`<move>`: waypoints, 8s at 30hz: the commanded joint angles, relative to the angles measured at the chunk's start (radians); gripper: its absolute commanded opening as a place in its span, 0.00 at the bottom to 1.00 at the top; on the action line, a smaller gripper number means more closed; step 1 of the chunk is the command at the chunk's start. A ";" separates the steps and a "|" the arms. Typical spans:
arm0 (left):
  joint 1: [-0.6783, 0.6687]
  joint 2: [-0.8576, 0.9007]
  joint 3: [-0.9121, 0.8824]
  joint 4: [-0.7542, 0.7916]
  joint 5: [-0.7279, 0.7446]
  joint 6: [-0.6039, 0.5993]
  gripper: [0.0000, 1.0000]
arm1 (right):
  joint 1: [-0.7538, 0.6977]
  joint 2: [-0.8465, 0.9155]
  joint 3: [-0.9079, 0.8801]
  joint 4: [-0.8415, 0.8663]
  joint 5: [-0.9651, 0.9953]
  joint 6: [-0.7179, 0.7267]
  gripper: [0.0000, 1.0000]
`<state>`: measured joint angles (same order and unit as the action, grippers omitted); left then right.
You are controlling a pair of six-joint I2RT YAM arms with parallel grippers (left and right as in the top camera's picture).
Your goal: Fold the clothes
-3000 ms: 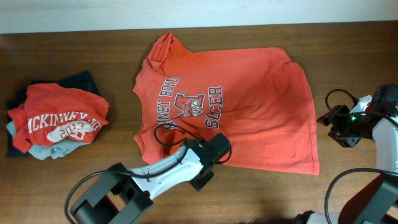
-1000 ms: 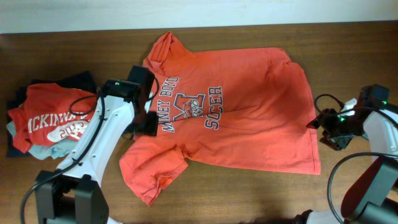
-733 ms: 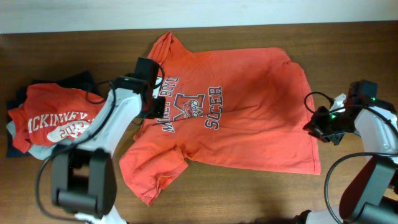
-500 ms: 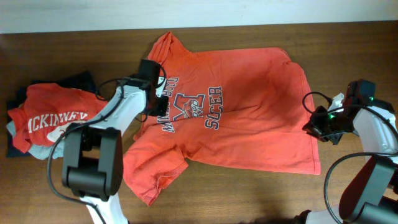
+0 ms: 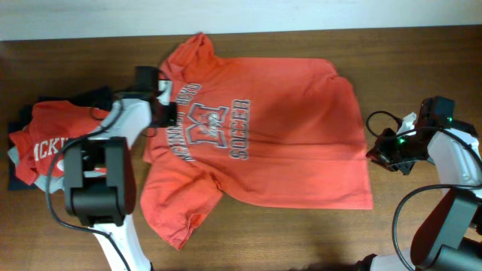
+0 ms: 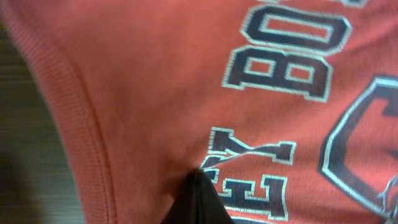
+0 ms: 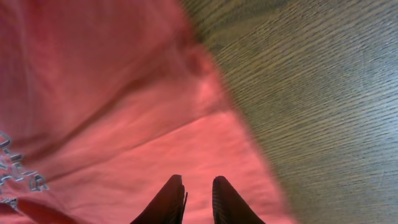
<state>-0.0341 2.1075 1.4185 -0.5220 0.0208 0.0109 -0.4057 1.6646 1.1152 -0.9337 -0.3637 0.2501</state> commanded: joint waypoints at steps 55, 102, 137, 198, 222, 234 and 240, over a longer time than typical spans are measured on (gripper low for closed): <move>-0.104 0.086 0.775 -0.893 0.129 0.084 0.42 | 0.146 0.058 0.134 0.166 -0.090 -0.085 0.35; -0.067 -0.743 -0.908 -0.507 0.321 -0.478 0.36 | 0.030 -0.095 0.124 -0.259 0.107 -0.002 0.82; -0.066 -0.744 -0.890 -0.486 0.245 -0.488 0.00 | 0.030 -0.095 0.124 -0.255 0.114 -0.006 0.82; -0.066 -0.736 0.006 -0.785 -0.055 -0.254 0.00 | -0.290 -0.232 -0.002 -0.256 0.048 0.043 0.04; -0.066 -0.378 0.006 -0.321 0.000 -0.032 0.00 | -0.156 -0.025 -0.002 0.269 -0.028 0.134 0.05; -0.066 -0.354 0.006 -0.188 0.013 -0.024 0.02 | -0.156 -0.019 -0.002 0.340 -0.021 0.153 0.05; -0.066 -0.330 0.006 -0.132 0.013 -0.021 0.15 | -0.156 -0.019 -0.002 0.341 -0.021 0.152 0.09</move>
<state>-0.1032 1.7584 1.4094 -0.6823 0.0227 -0.0307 -0.5682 1.6341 1.1034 -0.5972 -0.3870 0.3969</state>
